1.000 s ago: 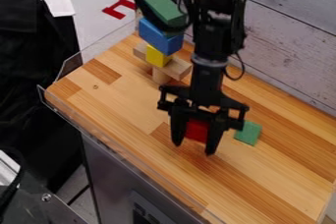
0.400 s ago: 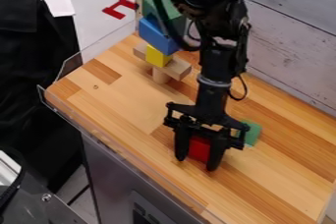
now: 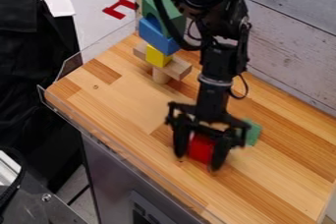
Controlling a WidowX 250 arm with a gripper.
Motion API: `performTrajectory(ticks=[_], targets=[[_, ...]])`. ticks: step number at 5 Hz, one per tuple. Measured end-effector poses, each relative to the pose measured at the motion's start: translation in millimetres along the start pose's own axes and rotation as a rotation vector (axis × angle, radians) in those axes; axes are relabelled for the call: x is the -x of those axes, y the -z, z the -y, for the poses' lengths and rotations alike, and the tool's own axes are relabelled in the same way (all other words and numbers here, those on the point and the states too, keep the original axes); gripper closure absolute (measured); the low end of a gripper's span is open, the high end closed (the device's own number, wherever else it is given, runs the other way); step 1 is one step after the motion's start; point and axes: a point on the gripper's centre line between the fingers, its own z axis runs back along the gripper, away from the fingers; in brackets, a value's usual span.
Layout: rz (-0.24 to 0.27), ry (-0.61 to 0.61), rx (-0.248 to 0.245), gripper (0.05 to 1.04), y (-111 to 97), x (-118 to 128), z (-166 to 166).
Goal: Putting the red cube to the right of the table
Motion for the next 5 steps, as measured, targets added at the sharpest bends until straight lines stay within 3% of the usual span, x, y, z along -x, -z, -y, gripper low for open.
performTrajectory(ticks=[1, 2, 3, 4, 5], targets=[[0.234, -0.028, 0.050, 0.083, -54, 8, -5], [0.360, -0.045, 0.031, 0.083, -100, 16, -12], [0.412, -0.031, 0.004, 0.083, -145, 14, -15], [0.414, -0.006, -0.027, 0.083, -162, 2, -18], [0.384, -0.004, -0.033, 0.083, -162, -10, -19]])
